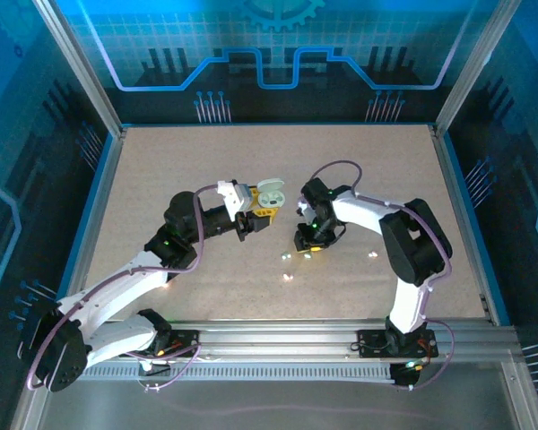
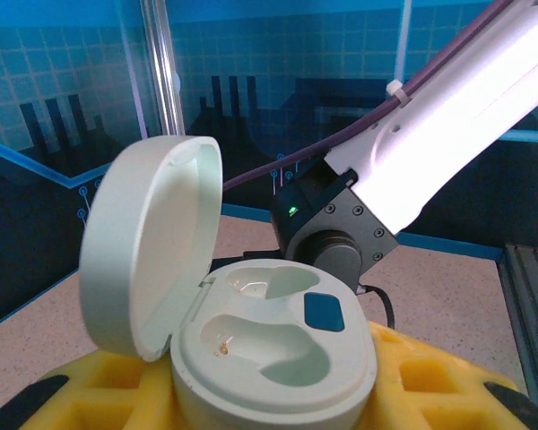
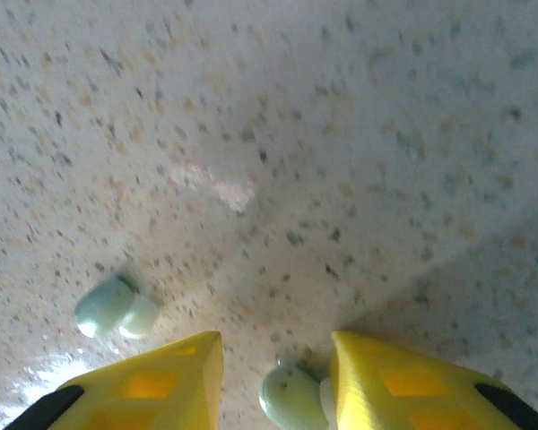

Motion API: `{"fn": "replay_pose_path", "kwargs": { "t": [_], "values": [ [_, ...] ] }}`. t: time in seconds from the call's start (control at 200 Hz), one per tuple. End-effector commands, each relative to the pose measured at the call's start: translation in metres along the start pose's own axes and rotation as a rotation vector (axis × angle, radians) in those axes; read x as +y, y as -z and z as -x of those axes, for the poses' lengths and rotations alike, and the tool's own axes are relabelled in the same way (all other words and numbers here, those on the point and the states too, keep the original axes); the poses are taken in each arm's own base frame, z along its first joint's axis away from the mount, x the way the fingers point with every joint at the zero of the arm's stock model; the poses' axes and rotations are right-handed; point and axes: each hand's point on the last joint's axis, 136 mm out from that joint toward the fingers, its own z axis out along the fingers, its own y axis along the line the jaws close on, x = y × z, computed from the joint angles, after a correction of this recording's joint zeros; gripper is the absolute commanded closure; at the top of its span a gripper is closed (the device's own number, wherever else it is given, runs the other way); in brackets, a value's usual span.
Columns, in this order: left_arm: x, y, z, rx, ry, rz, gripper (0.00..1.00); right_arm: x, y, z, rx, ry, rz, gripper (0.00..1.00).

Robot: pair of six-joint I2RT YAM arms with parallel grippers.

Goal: Insert the wireless bluetooth earbuds into the charging case

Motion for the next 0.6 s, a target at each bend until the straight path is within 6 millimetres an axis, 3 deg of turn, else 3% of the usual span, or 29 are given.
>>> {"fn": "replay_pose_path", "kwargs": {
  "t": [0.0,0.23,0.595],
  "values": [
    [0.0,-0.001,0.005,-0.017,-0.001,-0.015,0.73,0.0,0.007,-0.016,0.036,-0.02,0.008,0.62],
    [0.0,-0.001,0.003,-0.015,0.003,-0.016,0.73,-0.001,0.008,-0.024,0.051,-0.021,0.007,0.62],
    [0.0,-0.001,0.004,-0.018,0.003,-0.014,0.73,-0.009,0.007,-0.01,0.03,-0.023,-0.099,0.62]
  ]
}}
